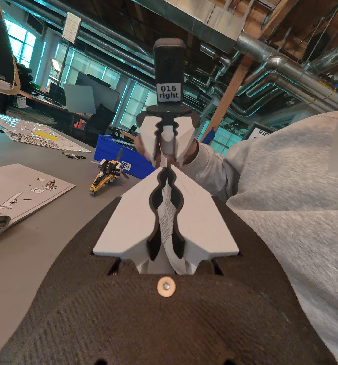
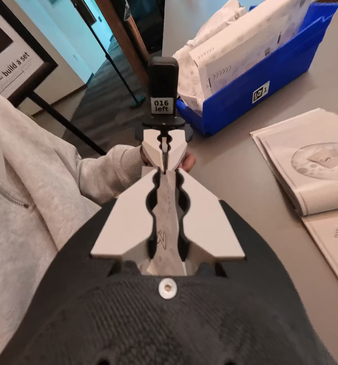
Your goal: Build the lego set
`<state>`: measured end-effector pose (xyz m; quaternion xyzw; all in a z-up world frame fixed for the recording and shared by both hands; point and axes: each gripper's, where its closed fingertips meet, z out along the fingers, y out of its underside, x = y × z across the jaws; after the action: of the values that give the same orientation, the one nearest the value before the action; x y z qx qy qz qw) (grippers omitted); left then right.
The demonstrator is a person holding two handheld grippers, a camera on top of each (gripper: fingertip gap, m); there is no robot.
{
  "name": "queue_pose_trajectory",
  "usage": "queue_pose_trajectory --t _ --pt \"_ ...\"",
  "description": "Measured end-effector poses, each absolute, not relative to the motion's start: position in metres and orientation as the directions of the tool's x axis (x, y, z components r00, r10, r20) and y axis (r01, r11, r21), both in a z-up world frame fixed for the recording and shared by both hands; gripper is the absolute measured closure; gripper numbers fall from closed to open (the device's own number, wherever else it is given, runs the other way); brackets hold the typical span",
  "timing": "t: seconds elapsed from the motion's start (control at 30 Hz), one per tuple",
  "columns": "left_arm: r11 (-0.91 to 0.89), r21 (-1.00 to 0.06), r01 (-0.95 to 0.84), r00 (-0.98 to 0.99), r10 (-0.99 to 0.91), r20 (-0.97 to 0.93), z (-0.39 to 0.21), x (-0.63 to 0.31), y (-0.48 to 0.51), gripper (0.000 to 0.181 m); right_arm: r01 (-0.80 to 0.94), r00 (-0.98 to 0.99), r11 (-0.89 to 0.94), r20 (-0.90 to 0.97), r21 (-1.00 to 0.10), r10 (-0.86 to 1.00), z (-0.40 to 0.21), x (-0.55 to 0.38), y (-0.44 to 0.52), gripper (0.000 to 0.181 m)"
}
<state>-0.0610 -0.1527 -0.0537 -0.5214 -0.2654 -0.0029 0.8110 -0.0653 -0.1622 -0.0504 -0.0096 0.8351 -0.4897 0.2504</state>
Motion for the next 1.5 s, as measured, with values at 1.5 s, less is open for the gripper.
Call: queue_pose_trajectory --t 1.5 --pt "0.423 -0.898 0.12 0.856 0.415 0.309 -0.041 -0.061 -0.152 0.181 0.402 -0.812 0.438 -0.534 -0.804 -0.235 -0.041 -0.063 -0.165 0.181"
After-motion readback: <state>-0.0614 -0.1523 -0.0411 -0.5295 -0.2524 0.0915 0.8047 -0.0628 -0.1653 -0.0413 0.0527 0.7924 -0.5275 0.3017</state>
